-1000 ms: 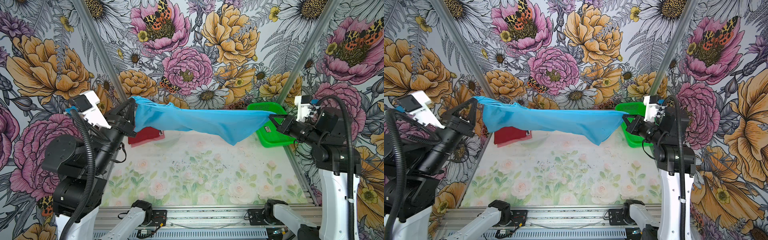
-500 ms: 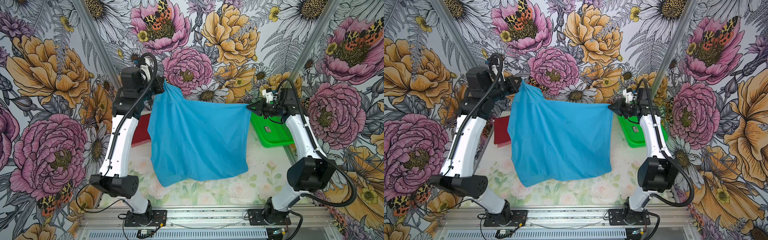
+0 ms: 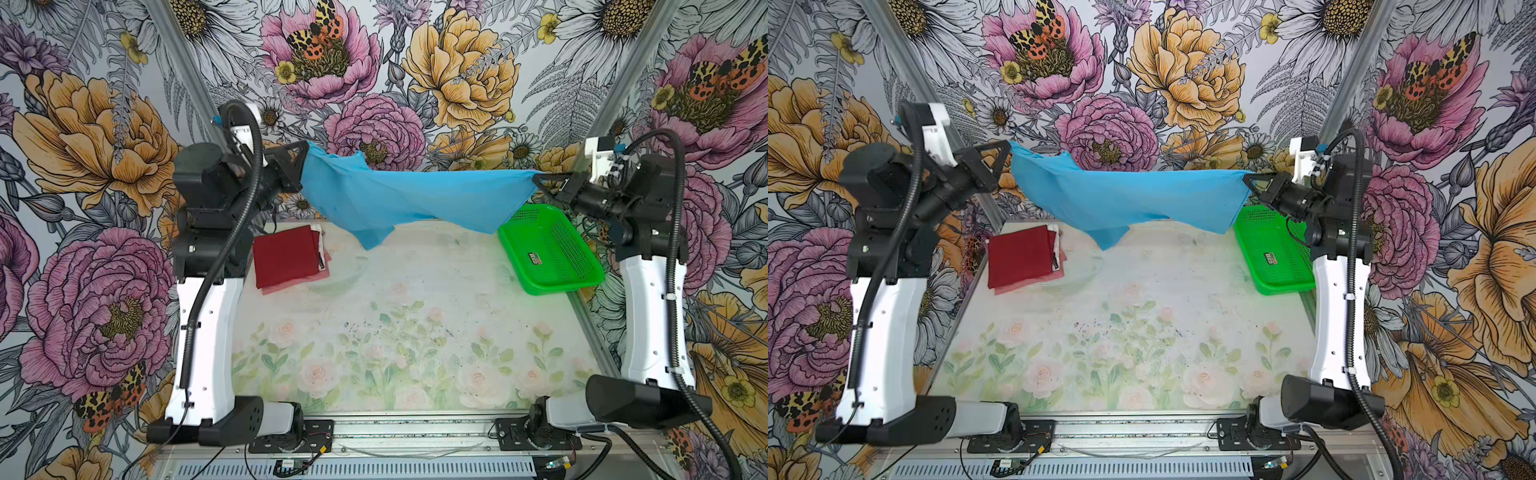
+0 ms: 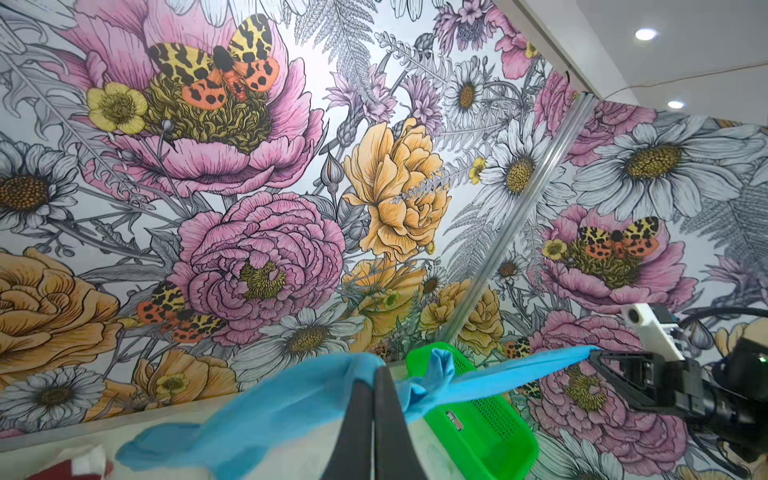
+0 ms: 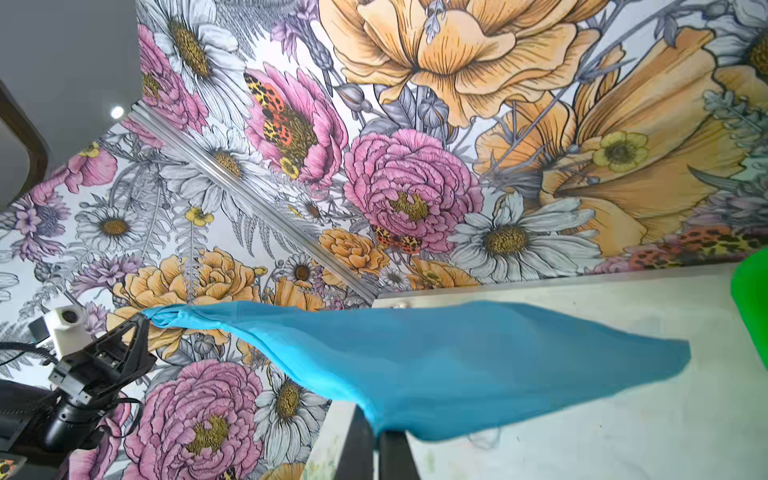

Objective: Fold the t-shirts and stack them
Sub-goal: 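Lay the t-shirt flat toward the robot and open both grippers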

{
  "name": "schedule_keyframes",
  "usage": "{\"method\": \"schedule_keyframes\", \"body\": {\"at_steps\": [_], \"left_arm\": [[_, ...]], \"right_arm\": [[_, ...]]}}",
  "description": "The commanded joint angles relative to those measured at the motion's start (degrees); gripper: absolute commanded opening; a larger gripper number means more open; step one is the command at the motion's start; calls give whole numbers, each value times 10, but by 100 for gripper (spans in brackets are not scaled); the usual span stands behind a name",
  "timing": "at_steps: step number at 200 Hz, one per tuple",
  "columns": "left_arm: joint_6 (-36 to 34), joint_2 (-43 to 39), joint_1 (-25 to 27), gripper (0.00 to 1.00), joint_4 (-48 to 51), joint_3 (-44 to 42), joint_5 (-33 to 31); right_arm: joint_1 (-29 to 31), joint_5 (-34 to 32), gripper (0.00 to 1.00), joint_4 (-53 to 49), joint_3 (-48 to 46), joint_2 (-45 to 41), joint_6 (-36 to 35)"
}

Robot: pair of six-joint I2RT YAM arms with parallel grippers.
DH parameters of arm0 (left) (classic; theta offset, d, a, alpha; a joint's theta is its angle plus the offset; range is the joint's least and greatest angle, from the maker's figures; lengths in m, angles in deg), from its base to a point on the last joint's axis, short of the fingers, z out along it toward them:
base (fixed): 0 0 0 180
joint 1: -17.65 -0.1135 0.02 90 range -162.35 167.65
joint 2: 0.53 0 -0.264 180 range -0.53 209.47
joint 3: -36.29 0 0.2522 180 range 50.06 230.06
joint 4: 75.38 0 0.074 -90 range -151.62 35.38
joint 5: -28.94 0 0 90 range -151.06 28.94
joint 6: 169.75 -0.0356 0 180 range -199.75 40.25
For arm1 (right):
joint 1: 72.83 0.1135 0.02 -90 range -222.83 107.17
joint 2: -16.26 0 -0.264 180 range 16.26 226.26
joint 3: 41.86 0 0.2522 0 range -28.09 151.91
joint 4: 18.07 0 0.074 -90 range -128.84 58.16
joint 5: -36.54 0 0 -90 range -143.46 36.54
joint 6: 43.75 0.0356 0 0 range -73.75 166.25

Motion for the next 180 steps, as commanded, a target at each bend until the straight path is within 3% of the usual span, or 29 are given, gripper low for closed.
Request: {"method": "schedule_keyframes", "body": {"at_steps": [1,41,72,91,108,146,180], "left_arm": [[13,-96,16,0,-44,-179,-24],[60,-334,134,0,-52,-528,-178],[136,-445,217,0,-30,-696,-267],[165,-483,260,0,0,-738,-308],[178,-500,293,0,18,-756,-330],[184,-486,347,0,54,-762,-384],[173,-453,348,0,46,-763,-409]], "right_arm": [[5,-21,0,5,-152,-63,-12],[33,-79,0,76,-525,-251,52],[80,-112,0,75,-684,-356,106],[120,-145,0,75,-743,-414,156],[151,-163,0,63,-769,-431,158],[203,-207,0,18,-779,-355,132],[241,-280,0,0,-768,-310,119]]}}
